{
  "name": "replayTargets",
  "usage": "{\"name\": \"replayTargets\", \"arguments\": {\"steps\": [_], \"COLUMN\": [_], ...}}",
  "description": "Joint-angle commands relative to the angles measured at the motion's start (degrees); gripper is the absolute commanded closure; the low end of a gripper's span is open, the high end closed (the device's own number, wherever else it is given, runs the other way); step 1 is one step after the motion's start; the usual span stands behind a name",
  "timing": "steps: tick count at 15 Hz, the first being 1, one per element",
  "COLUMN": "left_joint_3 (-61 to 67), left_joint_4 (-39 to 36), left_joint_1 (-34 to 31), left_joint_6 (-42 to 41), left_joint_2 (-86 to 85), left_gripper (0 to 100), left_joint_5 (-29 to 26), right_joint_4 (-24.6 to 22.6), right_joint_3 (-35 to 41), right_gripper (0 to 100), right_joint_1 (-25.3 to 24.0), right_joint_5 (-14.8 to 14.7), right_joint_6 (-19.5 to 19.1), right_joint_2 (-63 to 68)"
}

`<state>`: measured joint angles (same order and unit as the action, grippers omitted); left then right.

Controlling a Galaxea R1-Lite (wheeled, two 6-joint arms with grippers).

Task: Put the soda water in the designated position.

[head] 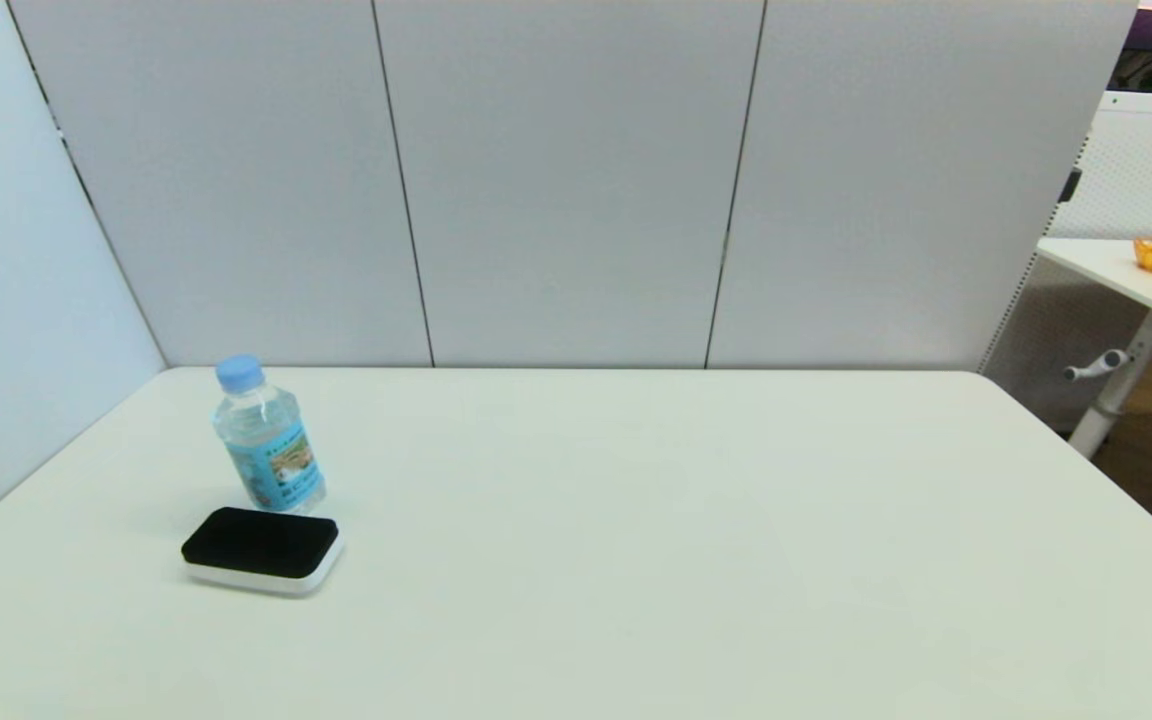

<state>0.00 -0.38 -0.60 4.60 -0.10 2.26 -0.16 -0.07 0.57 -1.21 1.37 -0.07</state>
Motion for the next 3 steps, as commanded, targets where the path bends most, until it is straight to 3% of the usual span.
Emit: {"name": "replayTargets", "arguments": {"steps": [1, 3], "left_joint_3": [0.0, 0.0], "left_joint_4": [-0.1, 0.0], "left_joint_1": [0.0, 0.0], "left_joint_6": [0.1, 0.1], "left_joint_2": [0.1, 0.1], "left_gripper": [0, 0], "left_joint_5": [-0.1, 0.0], "right_joint_4": [0.0, 0.0], "right_joint_3": [0.0, 0.0], "right_gripper": [0, 0], "right_joint_1": [0.0, 0.0], "right_joint_5": [0.0, 0.0], "right_joint_6": [0.0, 0.0], "right_joint_2": [0.0, 0.0]}}
